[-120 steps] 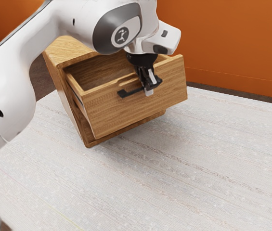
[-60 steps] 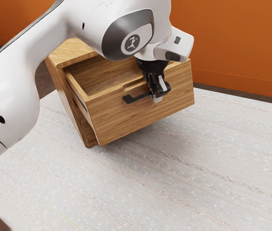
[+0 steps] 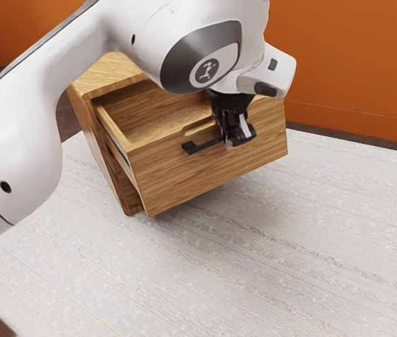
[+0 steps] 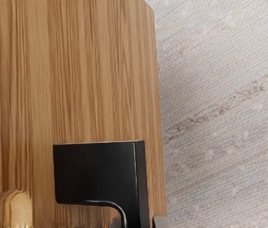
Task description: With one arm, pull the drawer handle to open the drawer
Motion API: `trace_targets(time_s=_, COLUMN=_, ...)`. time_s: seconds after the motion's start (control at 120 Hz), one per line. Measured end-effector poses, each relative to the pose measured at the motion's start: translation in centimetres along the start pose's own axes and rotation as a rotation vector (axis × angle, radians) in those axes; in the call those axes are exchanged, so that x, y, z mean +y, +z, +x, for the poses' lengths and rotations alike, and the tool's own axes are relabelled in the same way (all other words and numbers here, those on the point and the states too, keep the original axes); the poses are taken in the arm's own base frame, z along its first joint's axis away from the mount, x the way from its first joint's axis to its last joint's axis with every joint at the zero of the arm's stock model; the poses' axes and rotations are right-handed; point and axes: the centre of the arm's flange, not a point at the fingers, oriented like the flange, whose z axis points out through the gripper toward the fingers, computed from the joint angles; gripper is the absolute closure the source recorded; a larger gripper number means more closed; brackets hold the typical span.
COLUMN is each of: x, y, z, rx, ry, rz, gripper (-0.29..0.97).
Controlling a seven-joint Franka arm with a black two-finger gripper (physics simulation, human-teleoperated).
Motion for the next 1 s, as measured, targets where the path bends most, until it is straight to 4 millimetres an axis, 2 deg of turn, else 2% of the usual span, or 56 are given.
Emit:
trace_targets(time_s=0.2, x=0.0, y=0.2, z=-0.1, rx=-0.023, ry=-0.022, rz=0.022, gripper=0.65)
trace_targets(time_s=0.433, x=-0.1, y=-0.1, z=-0.3, rx=-0.027, ry=-0.044, rz=0.021, gripper=0.6)
trace_targets(time_s=0.533, x=-0.3, y=-0.8, z=-0.7, rx=-0.019, ry=-0.056, rz=0.022, gripper=0.58)
trace_targets(time_s=0.6, x=-0.6, y=-2.5, z=-1.5, rx=0.001, ry=-0.068, rz=0.025, gripper=0.58)
trace_targets(time_s=0.667, x=-1.4, y=-6.3, z=-3.7, rx=0.047, ry=-0.092, rz=0.034, gripper=0.57)
trace_targets(time_s=0.708, x=-2.1, y=-9.2, z=-5.8, rx=0.082, ry=-0.115, rz=0.034, gripper=0.57)
trace_targets(time_s=0.75, x=-3.0, y=-11.7, z=-8.3, rx=0.11, ry=-0.141, rz=0.016, gripper=0.55)
trace_targets(time_s=0.783, x=-4.0, y=-12.8, z=-10.7, rx=0.114, ry=-0.169, rz=-0.015, gripper=0.49)
trace_targets(time_s=0.875, x=-7.5, y=-12.2, z=-16.9, rx=0.08, ry=-0.273, rz=-0.153, gripper=0.31)
trace_targets(time_s=1.0, x=-12.9, y=-9.9, z=-22.1, rx=0.049, ry=-0.453, rz=-0.263, gripper=0.17)
